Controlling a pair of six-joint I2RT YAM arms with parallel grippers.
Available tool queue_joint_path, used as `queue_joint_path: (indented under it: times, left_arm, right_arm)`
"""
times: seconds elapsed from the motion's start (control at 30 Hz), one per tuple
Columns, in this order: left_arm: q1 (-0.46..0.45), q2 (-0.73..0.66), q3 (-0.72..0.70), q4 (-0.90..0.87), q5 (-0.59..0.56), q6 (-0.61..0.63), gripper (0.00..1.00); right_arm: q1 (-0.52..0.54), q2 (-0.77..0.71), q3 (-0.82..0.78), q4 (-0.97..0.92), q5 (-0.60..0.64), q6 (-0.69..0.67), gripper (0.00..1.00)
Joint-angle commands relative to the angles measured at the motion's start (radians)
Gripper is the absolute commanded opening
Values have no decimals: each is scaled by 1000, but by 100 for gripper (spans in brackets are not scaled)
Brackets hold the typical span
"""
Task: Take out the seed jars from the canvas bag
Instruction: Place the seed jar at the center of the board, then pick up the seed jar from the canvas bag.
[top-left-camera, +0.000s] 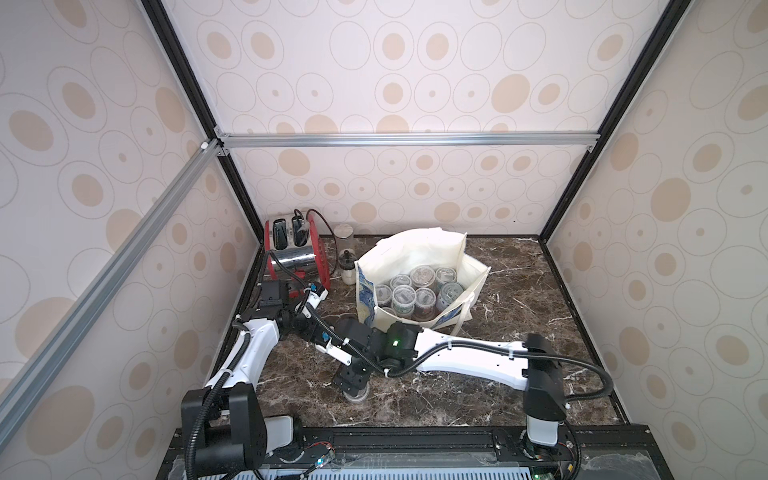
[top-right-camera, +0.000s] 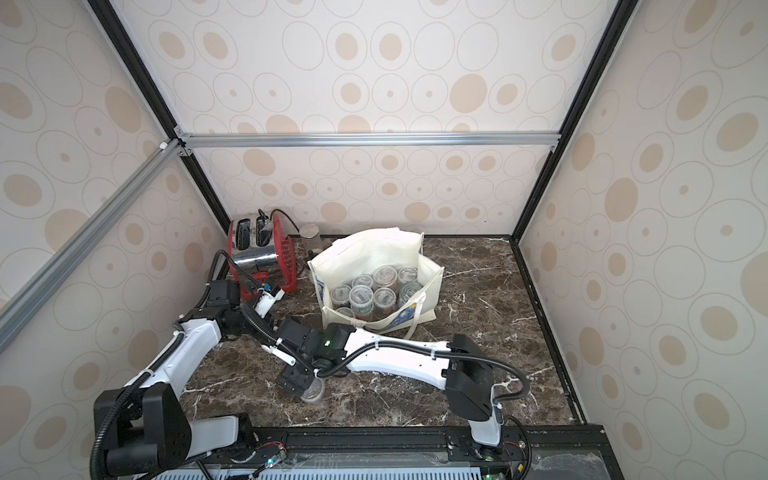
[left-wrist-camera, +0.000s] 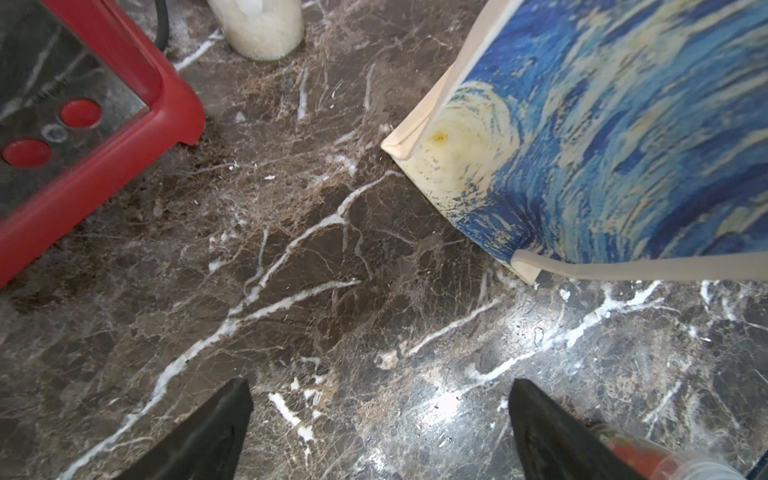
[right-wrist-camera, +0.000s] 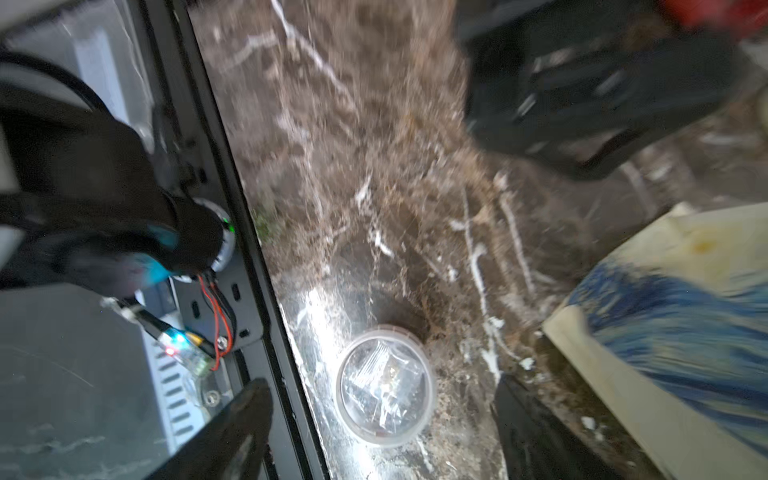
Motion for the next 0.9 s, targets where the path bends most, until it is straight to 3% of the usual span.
queue_joint_path:
  times: [0.0, 0.27, 0.37, 0.47, 0.6, 0.87]
  left_arm:
    - [6, -32, 18, -43, 25, 67, 98]
    - [6, -37, 15, -88, 20, 131, 98]
    - [7, -44, 56, -117, 53, 141, 98]
    - [6, -35, 174, -214, 125, 145, 98]
    - [-13, -15, 353, -392, 319, 206, 98]
    - [-89, 67, 672, -255, 319, -40, 98]
  right_arm:
    - [-24, -108, 84, -102, 148, -3, 87]
    - [-289, -105, 236, -412, 185, 244, 86]
    - [-371, -93, 220, -475, 124, 287, 86]
    - [-387, -103, 185, -478, 114, 286, 86]
    - [-391, -93, 185, -521, 116, 296, 87]
    - [-395, -81, 158, -539, 132, 356, 100]
